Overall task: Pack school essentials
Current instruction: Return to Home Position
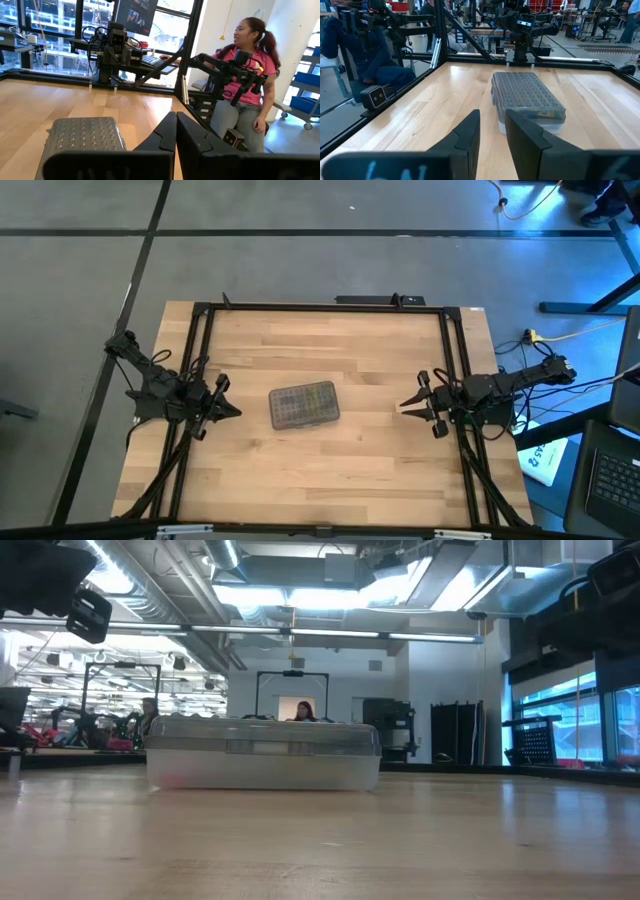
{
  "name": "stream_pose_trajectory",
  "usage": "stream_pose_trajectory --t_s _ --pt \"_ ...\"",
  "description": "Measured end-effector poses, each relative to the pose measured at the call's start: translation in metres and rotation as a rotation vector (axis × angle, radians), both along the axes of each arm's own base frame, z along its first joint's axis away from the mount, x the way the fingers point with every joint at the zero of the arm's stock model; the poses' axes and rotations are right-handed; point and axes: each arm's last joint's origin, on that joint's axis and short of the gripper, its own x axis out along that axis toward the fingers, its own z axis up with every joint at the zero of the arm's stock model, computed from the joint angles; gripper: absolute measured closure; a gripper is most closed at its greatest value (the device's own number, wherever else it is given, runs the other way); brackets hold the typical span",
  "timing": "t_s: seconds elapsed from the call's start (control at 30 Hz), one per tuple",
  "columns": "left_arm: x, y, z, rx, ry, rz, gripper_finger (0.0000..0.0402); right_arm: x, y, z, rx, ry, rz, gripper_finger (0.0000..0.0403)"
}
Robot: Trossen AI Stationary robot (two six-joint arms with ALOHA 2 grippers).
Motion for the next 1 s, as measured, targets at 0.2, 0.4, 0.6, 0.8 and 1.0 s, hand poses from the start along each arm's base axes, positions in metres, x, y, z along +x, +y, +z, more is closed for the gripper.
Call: stream_pose_trajectory --t_s 0.2,0.4,0.6,0.8,1.0 --pt "0.0 0.0 0.0 0.0 0.0 0.0 0.0392 0.0 0.0 0.0 0.0 0.0 0.0 0.0309" --pt "0.0 0.0 0.0 0.0 0.0 0.0 0.0383 0.0 0.0 0.0 0.0 0.0 0.0 0.0309" --pt "0.0 0.0 0.0 0.0 0.0 0.0 0.0388 0.0 0.0 0.0 0.0 0.0 0.0 0.0309" --pt "0.0 0.0 0.0 0.0 0.0 0.0 0.0396 0.0 0.0 0.0 0.0 0.0 0.0 0.0309" --pt "0.0 0.0 0.0 0.0 0.0 0.0 0.0401 0.0 0.0 0.0 0.0 0.0 0.0 0.0309"
